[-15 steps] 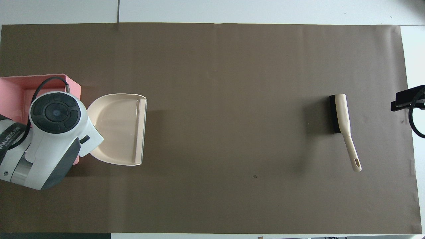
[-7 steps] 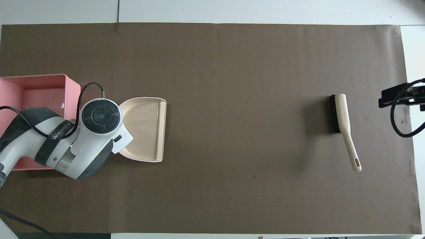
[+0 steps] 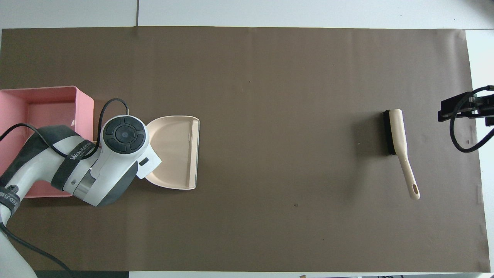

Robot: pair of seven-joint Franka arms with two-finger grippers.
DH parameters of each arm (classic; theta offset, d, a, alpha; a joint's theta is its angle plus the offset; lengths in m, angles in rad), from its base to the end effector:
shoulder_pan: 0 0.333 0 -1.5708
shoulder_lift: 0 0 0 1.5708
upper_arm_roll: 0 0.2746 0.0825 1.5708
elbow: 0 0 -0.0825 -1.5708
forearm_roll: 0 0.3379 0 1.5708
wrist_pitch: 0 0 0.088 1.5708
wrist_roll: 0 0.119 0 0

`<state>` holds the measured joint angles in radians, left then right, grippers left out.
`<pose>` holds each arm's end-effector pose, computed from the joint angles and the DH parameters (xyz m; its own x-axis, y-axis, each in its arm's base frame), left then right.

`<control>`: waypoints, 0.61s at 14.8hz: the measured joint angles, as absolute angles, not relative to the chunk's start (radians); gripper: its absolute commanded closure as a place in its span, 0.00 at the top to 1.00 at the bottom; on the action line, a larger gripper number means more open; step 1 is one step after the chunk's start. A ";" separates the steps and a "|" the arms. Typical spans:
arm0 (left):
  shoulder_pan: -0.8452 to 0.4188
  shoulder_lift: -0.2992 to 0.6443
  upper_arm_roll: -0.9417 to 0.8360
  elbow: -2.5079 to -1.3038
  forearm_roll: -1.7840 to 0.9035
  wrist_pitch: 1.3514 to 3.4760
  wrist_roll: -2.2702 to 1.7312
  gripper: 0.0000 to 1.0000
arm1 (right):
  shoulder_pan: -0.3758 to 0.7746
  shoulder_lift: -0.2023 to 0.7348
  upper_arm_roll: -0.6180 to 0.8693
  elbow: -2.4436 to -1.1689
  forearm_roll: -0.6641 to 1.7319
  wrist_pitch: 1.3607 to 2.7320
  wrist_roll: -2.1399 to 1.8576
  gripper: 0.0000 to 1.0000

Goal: Clean e-waste and dump in bin
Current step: 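Lower the dustpan back onto the table with the left gripper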

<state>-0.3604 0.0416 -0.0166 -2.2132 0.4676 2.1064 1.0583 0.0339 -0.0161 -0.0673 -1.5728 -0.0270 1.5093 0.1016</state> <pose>0.4569 -0.1531 0.3284 -0.1237 -0.9094 -0.3972 -0.9906 0.1370 -0.0053 0.4966 -0.0202 0.5731 0.9897 -0.1361 -0.0445 -0.1348 -0.9904 0.0306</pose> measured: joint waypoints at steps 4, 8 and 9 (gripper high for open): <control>-0.361 0.042 -0.015 -2.240 0.467 2.146 1.050 0.00 | 0.034 -0.017 -0.068 -1.573 -0.027 1.508 0.102 0.99; -0.361 0.041 -0.014 -2.244 0.467 2.151 1.049 0.58 | 0.034 -0.017 -0.068 -1.573 -0.027 1.508 0.102 0.99; -0.361 0.041 -0.014 -2.244 0.467 2.150 1.049 0.69 | 0.034 -0.017 -0.068 -1.573 -0.027 1.508 0.102 0.99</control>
